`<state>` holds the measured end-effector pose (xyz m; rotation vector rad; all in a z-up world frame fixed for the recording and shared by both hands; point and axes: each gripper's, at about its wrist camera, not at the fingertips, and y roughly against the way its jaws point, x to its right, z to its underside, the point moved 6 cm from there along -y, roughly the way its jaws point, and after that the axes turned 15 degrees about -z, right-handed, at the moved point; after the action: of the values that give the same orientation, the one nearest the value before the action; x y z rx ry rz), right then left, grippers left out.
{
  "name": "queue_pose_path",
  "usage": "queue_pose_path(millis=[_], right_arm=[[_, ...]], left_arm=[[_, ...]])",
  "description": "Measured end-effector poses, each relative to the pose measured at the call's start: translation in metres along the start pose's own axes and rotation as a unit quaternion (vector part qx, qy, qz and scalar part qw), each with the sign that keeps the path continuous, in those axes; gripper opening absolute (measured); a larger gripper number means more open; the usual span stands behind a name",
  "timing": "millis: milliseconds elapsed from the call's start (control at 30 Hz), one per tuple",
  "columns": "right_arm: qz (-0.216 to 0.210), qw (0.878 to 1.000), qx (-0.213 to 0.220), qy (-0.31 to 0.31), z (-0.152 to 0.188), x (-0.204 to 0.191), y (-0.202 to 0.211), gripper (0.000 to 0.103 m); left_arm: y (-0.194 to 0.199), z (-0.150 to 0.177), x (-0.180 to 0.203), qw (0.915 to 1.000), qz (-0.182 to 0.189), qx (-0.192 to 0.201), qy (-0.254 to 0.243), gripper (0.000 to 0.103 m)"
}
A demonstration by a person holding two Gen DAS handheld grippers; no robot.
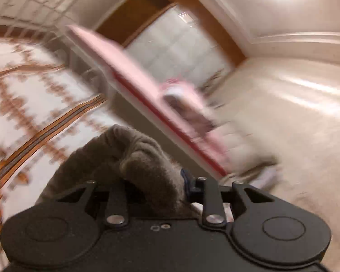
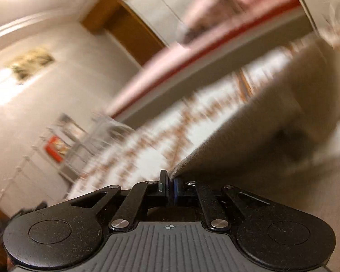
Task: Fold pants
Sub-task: 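Lift the waistband with both grippers and fold it over toward the leg cuffs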
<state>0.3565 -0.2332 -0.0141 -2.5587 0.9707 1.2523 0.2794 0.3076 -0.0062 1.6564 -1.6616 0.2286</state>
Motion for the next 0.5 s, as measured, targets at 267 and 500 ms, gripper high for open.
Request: queue_pose_path(millis=[267, 500], right_arm=[[0.066, 0.981, -0.175, -0.049, 0.103, 0.053, 0.008, 0.005], [0.067, 0.983, -0.160, -0.059, 0.097, 0.059, 0.022, 0.009]], left_arm=[[-0.006, 0.085, -0.073, 0.9724, -0.152, -0.176, -0.022, 0.016], [-0.009, 0.086, -0.068, 0.9691, -0.171, -0.175, -0.031, 0.019]])
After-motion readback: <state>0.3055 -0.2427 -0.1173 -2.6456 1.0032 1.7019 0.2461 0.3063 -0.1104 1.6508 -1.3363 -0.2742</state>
